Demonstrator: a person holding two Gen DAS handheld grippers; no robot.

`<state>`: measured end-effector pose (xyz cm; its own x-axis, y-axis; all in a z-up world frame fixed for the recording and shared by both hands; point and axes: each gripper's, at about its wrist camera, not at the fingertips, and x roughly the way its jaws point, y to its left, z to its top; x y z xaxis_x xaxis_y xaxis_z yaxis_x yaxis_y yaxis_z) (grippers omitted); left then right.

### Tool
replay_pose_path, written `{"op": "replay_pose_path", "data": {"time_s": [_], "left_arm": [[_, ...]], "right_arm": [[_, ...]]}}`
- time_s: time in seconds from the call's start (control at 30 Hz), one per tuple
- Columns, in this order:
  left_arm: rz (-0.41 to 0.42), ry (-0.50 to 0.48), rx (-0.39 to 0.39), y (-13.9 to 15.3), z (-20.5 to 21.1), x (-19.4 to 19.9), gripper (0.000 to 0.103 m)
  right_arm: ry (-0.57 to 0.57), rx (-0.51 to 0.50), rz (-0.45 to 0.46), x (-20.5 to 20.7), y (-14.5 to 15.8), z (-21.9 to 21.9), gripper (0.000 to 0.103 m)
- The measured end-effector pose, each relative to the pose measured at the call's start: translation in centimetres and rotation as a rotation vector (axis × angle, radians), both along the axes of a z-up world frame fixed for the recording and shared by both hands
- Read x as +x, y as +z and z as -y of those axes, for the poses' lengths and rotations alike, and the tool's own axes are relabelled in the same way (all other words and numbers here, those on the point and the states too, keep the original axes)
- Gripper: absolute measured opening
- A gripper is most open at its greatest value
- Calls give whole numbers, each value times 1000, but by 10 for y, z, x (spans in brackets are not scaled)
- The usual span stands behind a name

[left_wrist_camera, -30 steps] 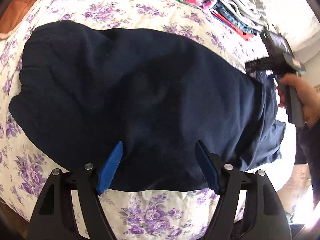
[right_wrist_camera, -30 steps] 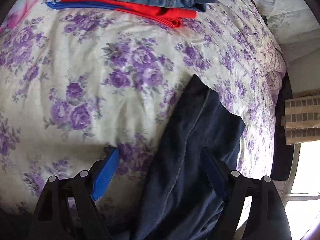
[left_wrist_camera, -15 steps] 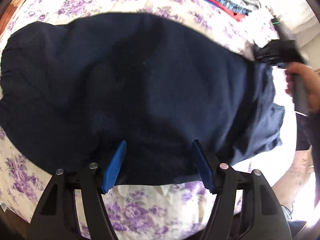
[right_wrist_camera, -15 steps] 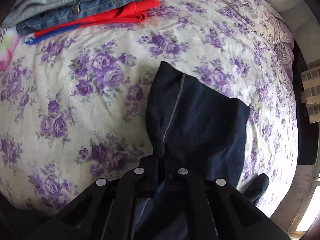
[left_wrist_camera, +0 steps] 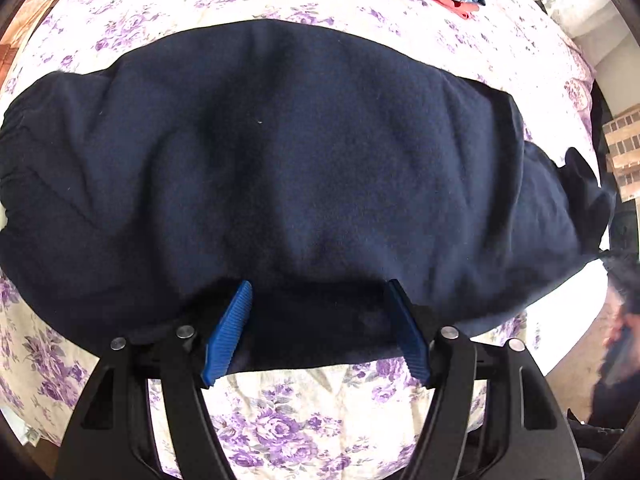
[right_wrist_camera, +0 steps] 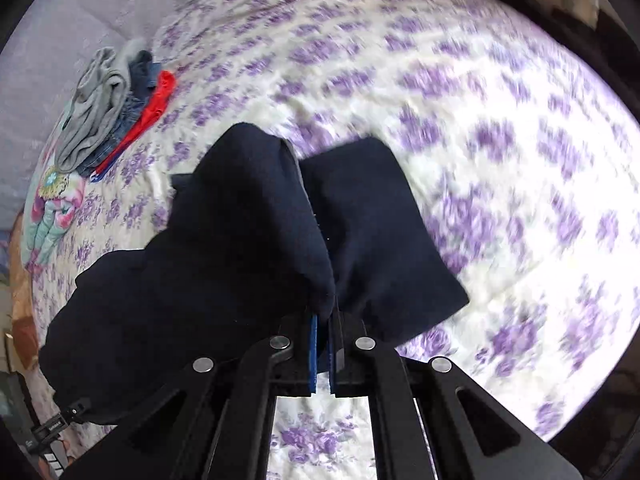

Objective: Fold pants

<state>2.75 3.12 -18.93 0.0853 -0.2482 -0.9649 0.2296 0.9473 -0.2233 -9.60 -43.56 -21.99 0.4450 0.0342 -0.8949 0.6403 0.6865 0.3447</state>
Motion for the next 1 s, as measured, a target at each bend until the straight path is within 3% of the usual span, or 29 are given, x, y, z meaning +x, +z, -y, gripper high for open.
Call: {"op": "replay_pose_path", "data": {"time_s": [0.07,0.13,0.27,0.33,0.37,0.4,0.47,0.6,0.63,0.67,0.77,0.87,1.0], "left_arm": [[0,-12,14,-2,10,1,67],[-4,-13,15,-2,12,3,67],[-9,-11,11,2,14,3,67],[-10,-10,-5,11,11,1,66],[-10,-8,-26,16,12,0,66],[-10,-12,-62,24,15,-2,66],[9,-46,-117,41,28,-3,66],[56,-176,-151,61,81,-7,66],[48,-203,-157,59,94,-7,66],[36,-233,-160,53,111,-7,66],[10,-296,-82,25,151,-4,66],[-40,-303,-51,3,165,-4,65],[-56,-299,-43,-14,170,-4,65]], "right_arm": [[-80,111,70,-11,-20,13,5],[-94,128,84,-15,-19,15,6],[-19,19,14,-18,7,8,16],[44,-69,28,-17,29,3,22],[83,-113,54,-15,39,2,32],[113,-147,69,-12,48,3,51],[128,-165,91,-3,53,11,58],[138,-29,136,18,31,31,57],[140,15,159,21,25,34,51],[128,55,178,21,21,37,8],[14,4,162,-3,32,38,10],[-87,-11,94,-29,31,45,10],[-53,-4,-2,-26,-1,47,12]]}}
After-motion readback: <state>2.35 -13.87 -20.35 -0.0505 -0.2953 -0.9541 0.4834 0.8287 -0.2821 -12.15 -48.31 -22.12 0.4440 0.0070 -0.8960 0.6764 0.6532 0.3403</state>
